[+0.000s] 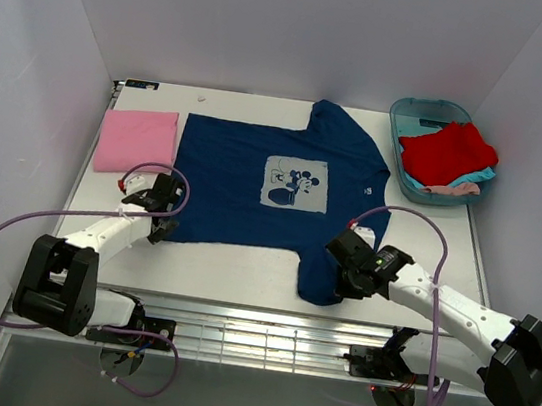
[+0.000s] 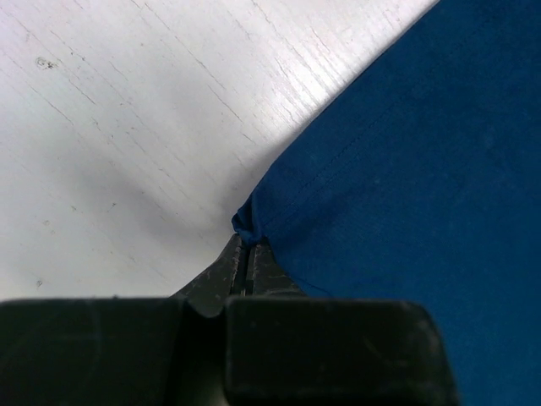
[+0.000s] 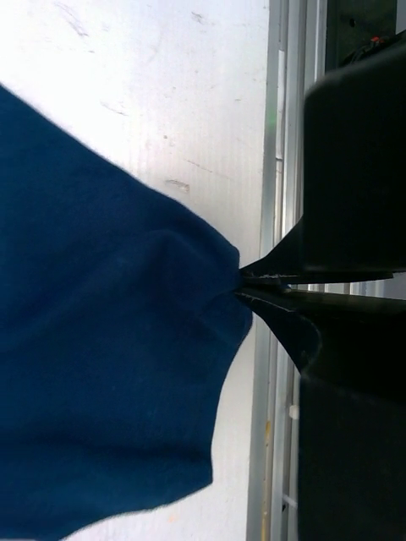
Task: Fold and stack the t-shirts
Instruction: Grap the side of the flattened tshirt closest away from the robot with both arms, then fold the flattened tshirt in 1/3 of the way
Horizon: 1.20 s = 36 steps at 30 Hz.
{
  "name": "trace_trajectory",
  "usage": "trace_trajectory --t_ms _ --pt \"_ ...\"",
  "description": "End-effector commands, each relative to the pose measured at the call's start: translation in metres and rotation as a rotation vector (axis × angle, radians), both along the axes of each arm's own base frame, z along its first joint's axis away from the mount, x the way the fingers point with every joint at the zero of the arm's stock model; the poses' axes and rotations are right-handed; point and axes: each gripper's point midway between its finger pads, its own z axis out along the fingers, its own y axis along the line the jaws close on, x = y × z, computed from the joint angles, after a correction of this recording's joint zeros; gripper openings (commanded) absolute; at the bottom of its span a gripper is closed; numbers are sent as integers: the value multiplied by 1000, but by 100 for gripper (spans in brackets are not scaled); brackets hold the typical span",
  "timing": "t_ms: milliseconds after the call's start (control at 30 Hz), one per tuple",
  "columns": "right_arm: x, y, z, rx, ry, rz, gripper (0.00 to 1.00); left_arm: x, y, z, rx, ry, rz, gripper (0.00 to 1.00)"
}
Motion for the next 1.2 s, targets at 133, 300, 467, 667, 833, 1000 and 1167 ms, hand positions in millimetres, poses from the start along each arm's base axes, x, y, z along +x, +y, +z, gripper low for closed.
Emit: trace_trajectory --t_ms 133,300,467,667,833,1000,1167 --pt "57 28 39 -20 -182 16 8 19 -10 27 -33 -47 -50 0" --pt "90 36 59 -79 -267 21 8 31 -12 37 -27 -63 -70 0" --pt "123 33 67 -136 -320 16 8 51 -13 53 -11 -89 -85 0" --pt "164 24 78 -157 -369 -6 8 74 -16 65 -14 -111 -96 0" --pt "199 19 85 -153 -405 -25 8 90 -18 61 -40 -102 -108 0" --pt "231 18 104 -150 -448 -33 8 105 -20 66 -60 -123 -111 0" --pt "258 14 110 -166 -453 -28 8 123 -21 70 -91 -141 -113 0"
